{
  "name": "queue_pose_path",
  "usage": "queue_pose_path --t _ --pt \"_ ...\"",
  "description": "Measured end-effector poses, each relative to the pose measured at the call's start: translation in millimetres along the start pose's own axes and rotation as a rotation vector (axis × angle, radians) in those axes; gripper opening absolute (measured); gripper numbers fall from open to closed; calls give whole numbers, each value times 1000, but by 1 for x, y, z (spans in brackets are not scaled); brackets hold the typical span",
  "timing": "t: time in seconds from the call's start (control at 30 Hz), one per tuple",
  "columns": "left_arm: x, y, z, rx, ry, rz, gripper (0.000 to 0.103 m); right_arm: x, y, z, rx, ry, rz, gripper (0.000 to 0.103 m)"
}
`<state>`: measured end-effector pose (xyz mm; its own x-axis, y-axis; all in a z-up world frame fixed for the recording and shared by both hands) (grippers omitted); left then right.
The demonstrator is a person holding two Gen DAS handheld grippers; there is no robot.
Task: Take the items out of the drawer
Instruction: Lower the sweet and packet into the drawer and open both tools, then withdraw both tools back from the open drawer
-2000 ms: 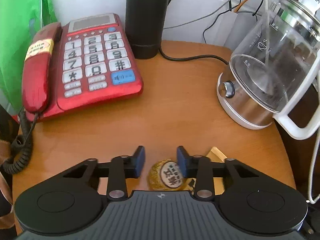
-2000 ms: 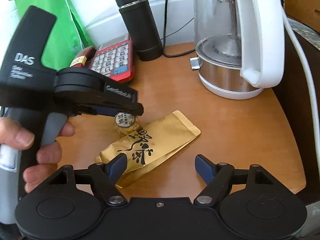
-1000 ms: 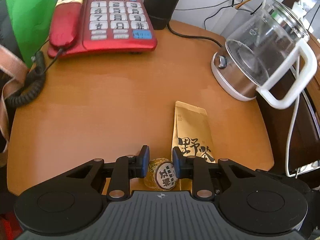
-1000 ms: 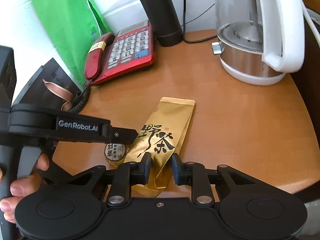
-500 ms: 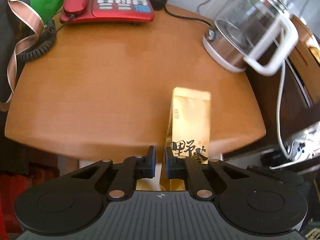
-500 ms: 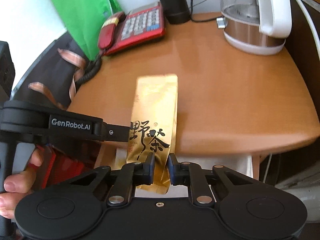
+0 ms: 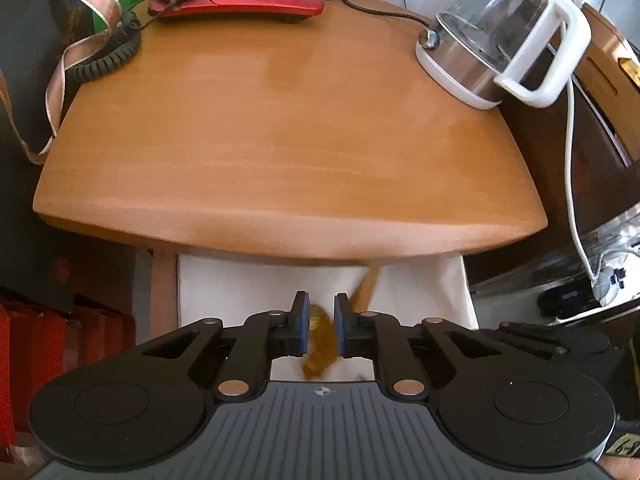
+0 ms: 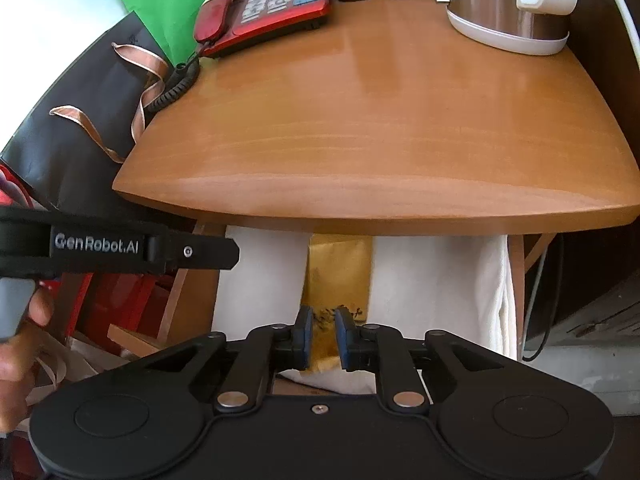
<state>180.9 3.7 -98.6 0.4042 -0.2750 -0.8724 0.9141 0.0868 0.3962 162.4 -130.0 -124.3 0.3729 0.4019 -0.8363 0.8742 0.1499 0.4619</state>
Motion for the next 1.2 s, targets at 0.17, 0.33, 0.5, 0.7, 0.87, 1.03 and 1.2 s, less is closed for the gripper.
queue_pose_path --t 0.17,0.33,0.5,0.7,0.87,1.03,1.2 --pt "-3 -12 -2 -21 0 -15 27 -8 -6 -3 -2 -4 4 29" --pt "-10 -22 -5 -45 4 -26 41 -17 -14 -3 -1 -22 9 29" --pt "-15 -30 -5 -50 14 -36 41 -28 -23 -3 -9 -33 15 30" --pt "-21 -38 -7 -66 13 -43 42 -41 -31 -5 -18 -39 35 39" --pt "-29 -46 -5 -65 12 -39 42 -49 -39 -9 -28 -40 41 43" --pt "-37 -53 -5 -77 -1 -35 43 -56 -48 -12 -28 -34 44 46" --pt "-47 -59 -4 -76 5 -24 51 -62 -55 -17 -43 -31 50 52"
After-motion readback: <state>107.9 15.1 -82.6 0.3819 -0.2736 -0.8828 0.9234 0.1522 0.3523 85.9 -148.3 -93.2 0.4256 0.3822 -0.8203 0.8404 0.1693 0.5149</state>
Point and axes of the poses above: each gripper's, at about its wrist camera, not at the fingertips, and x roughly the way its jaws point, z to its right, y to its top, the point moved 4 cm from there along x, roughly the way its jaws point, and after that the axes turned 1 degree about z, right-handed, at the moved point
